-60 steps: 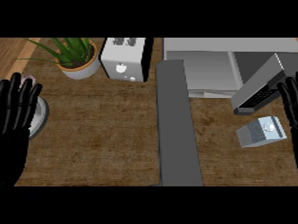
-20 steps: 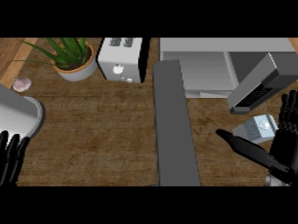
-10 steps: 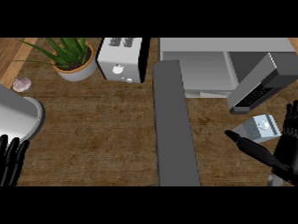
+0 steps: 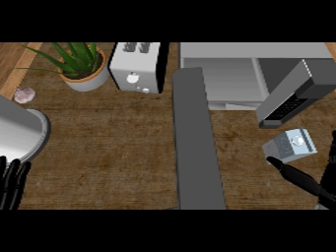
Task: Pick up the milk, place it into the microwave and close the microwave
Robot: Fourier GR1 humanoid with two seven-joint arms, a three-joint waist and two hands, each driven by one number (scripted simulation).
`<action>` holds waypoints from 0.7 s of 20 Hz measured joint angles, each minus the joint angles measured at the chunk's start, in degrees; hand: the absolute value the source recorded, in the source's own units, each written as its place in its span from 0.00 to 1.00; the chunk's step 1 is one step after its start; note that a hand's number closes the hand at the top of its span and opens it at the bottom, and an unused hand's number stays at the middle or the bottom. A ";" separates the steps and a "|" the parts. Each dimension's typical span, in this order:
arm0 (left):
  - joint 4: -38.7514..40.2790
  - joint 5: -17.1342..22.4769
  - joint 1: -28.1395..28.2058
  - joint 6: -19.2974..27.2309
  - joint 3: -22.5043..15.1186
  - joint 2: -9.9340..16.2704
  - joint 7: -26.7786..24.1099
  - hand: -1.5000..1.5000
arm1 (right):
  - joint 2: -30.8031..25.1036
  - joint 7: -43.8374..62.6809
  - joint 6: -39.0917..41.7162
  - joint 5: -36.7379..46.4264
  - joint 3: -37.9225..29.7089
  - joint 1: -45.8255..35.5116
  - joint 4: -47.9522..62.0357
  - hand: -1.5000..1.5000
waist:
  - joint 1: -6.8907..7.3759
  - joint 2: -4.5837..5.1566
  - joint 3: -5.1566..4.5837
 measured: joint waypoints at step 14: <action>-0.55 0.03 2.06 -0.61 -0.31 -0.26 -0.88 0.00 | -3.72 -11.05 4.91 -2.92 -5.37 -6.87 23.30 0.00 | 0.21 0.04 0.00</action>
